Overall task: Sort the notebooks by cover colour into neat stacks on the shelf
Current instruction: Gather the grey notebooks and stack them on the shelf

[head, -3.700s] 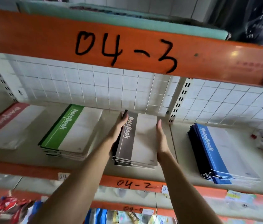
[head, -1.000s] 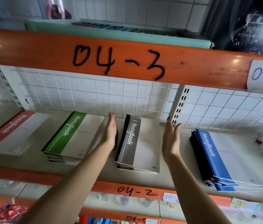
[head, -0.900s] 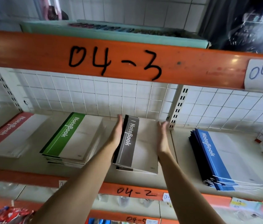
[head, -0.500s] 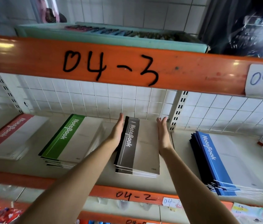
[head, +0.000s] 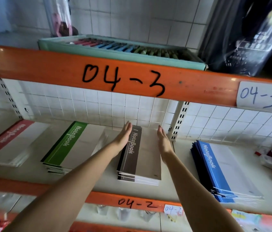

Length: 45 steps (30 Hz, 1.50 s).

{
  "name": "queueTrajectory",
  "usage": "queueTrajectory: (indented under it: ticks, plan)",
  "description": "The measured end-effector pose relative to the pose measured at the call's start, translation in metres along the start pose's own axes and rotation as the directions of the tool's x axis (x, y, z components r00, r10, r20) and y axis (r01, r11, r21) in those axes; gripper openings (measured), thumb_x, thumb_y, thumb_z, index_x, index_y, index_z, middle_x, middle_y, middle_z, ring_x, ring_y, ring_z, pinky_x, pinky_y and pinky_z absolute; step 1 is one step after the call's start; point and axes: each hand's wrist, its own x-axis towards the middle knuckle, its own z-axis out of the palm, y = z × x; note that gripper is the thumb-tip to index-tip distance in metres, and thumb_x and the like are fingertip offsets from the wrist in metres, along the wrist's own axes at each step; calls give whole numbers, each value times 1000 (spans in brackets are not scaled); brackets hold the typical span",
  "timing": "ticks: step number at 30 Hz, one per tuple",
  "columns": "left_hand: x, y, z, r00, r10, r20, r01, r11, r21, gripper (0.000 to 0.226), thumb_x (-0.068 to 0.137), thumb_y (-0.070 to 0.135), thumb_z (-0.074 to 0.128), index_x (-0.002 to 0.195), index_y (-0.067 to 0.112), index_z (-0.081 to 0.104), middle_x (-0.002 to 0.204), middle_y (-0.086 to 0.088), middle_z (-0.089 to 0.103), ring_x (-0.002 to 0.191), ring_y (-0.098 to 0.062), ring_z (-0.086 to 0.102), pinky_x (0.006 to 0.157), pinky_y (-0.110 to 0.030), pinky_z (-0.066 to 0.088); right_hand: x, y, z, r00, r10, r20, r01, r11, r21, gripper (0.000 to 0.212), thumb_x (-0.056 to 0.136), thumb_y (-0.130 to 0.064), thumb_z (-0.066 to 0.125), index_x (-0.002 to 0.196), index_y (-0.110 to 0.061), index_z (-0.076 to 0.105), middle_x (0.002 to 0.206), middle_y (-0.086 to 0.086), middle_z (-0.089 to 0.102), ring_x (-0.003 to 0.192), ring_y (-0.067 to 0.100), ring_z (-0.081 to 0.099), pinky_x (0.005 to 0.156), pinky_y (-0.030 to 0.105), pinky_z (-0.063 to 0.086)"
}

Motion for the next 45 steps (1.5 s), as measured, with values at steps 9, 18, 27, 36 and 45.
queueTrajectory:
  ticks: [9, 18, 27, 36, 45]
  plan:
    - [-12, -53, -12, 995, -76, 62, 83, 990, -116, 82, 71, 64, 77, 138, 26, 50, 137, 6, 55, 121, -21, 55, 104, -32, 44, -52, 27, -7, 983, 176, 53, -183, 971, 155, 34, 102, -28, 50, 135, -20, 48, 130, 6, 60, 112, 24, 60, 92, 39, 51]
    - [-15, -61, 13, 994, -81, -73, 52, 940, -338, 64, 89, 51, 57, 143, 17, 48, 131, -13, 61, 116, -31, 61, 101, -45, 48, -61, 31, -6, 970, 243, 18, -240, 938, 249, 67, 88, -65, 52, 143, -26, 50, 141, -1, 52, 126, 25, 52, 107, 43, 42]
    - [-34, -44, 10, 993, -116, -4, 109, 945, -308, 44, 99, 42, 52, 138, 24, 50, 132, -9, 62, 114, -26, 63, 96, -39, 51, -66, 8, -6, 951, 308, 33, -306, 951, -47, 73, 94, -57, 51, 152, -19, 30, 144, 9, 45, 122, 27, 53, 94, 36, 49]
    - [-44, -2, -17, 973, -223, 63, 209, 962, 172, 77, 88, 59, 61, 150, 30, 27, 154, -3, 36, 130, -25, 41, 96, -35, 32, -55, -17, -13, 946, 312, 90, -270, 909, -317, 50, 89, -57, 63, 109, -11, 61, 100, 10, 65, 84, 21, 64, 68, 27, 49]
    - [-48, -8, -2, 982, -174, 69, 157, 967, 203, 70, 91, 41, 65, 143, 14, 26, 125, -2, 55, 99, -12, 56, 104, -35, 41, -76, -33, -4, 948, 290, 130, -223, 899, -377, 19, 97, -34, 59, 87, -19, 55, 90, 3, 59, 74, 10, 55, 64, 20, 46]
